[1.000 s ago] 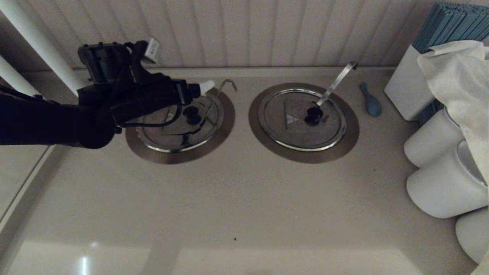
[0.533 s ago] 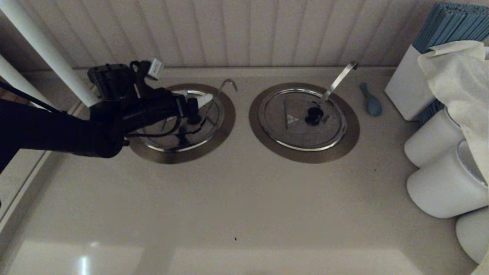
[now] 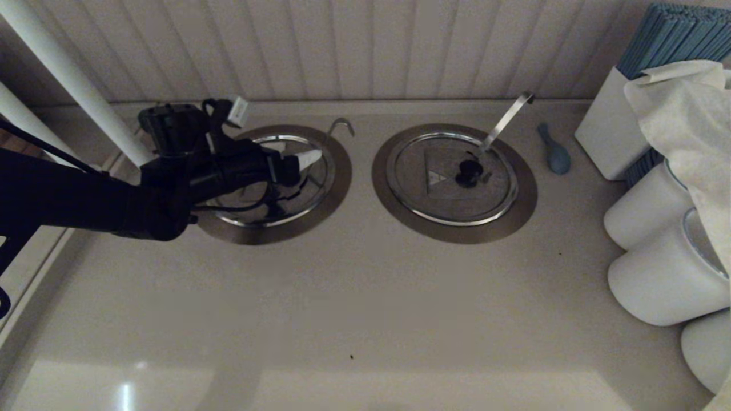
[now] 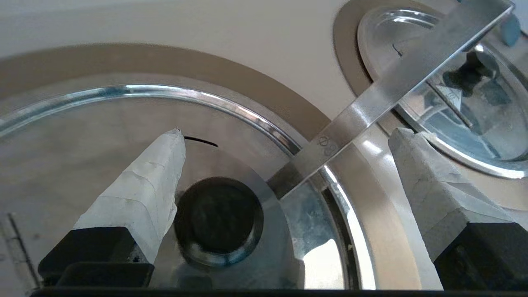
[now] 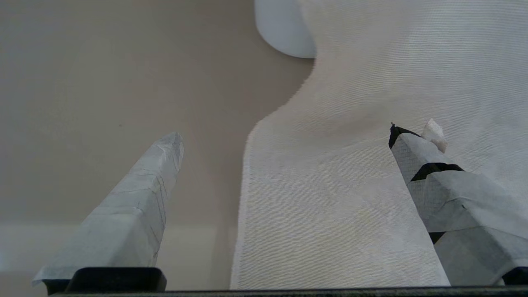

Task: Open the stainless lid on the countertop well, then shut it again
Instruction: Put the spoon in the groove

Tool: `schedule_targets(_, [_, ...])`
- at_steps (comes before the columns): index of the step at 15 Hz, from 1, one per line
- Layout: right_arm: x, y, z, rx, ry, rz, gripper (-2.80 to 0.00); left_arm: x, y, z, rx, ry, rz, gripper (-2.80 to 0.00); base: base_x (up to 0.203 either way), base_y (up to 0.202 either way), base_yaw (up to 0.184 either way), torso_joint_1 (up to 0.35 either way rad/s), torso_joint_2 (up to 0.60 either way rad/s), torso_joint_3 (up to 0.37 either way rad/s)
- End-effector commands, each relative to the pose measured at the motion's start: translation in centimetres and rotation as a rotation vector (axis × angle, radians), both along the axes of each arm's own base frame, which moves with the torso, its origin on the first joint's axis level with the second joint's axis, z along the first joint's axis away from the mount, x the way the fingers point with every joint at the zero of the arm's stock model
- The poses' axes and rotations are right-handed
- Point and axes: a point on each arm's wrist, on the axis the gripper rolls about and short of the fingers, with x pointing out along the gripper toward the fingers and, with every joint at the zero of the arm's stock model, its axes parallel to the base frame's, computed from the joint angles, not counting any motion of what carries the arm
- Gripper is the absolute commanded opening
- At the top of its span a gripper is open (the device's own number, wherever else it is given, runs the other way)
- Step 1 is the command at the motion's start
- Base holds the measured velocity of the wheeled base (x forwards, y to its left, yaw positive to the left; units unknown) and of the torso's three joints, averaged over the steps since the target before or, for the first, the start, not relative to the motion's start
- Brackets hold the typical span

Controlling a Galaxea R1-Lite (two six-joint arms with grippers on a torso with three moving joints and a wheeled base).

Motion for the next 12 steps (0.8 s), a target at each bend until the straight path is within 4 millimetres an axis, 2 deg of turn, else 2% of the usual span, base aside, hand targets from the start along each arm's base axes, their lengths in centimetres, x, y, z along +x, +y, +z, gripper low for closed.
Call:
schedule_targets(1, [0.0,0.0,0.0,0.000,-0.001,0.001,0.00,0.0,-0.1,-0.1,0.004,-0.018,-0.006,0.00,0.000,0.000,0.000,0.000,0.00,0.000])
schedule_targets(7, [0.0,0.0,0.0,0.000,-0.001,-0.001,0.00,0.6,-1.4,-0.6,0.004,-0.029,-0.013,0.00,0.000,0.000,0.000,0.000,0.00,0.000])
schedule_targets(12, [0.0,0.0,0.0,0.000,-0.001,0.001,0.00,1.9,-2.2,-1.0,-0.006,-0.040,0.064,0.00,0.000,0.000,0.000,0.000,0.00,0.000])
